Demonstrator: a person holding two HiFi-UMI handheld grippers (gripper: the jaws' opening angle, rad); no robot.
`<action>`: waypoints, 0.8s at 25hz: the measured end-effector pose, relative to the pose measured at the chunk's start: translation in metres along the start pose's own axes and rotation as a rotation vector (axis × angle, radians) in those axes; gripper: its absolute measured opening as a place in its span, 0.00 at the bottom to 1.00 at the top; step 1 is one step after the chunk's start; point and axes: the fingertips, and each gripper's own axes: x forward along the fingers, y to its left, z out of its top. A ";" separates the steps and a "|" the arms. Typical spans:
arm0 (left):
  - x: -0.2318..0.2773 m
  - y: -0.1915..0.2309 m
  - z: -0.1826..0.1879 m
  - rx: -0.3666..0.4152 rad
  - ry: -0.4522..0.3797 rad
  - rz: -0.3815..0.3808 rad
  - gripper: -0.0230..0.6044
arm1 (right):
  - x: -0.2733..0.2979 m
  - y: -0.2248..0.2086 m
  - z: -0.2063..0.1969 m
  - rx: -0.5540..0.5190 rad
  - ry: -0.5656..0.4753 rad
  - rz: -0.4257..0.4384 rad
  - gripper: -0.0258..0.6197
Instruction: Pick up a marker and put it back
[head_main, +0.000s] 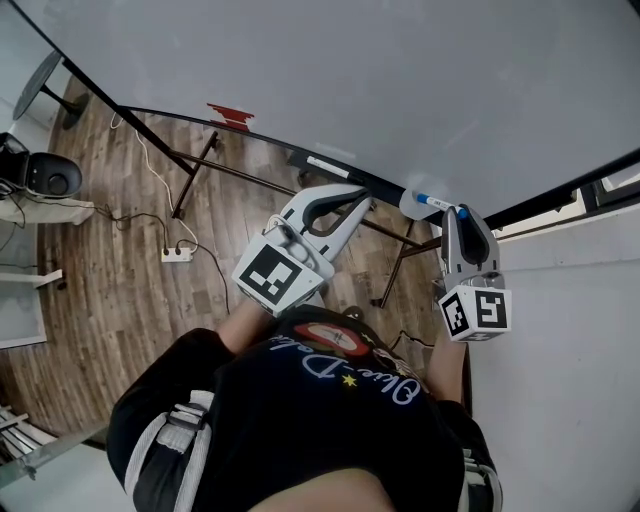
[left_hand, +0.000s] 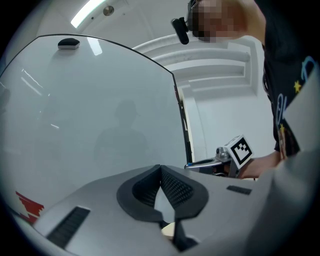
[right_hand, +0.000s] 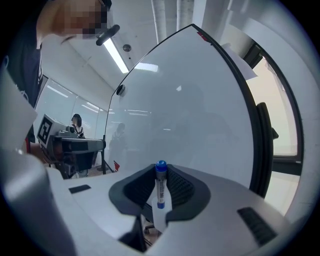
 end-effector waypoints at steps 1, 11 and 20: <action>-0.001 0.001 0.000 -0.001 0.000 0.004 0.04 | 0.001 0.000 -0.003 0.002 0.006 0.001 0.14; -0.006 0.005 -0.002 0.000 0.008 0.037 0.04 | 0.012 -0.001 -0.027 0.020 0.048 0.011 0.14; -0.008 0.010 -0.003 0.004 0.022 0.063 0.04 | 0.020 -0.004 -0.044 0.031 0.079 0.021 0.14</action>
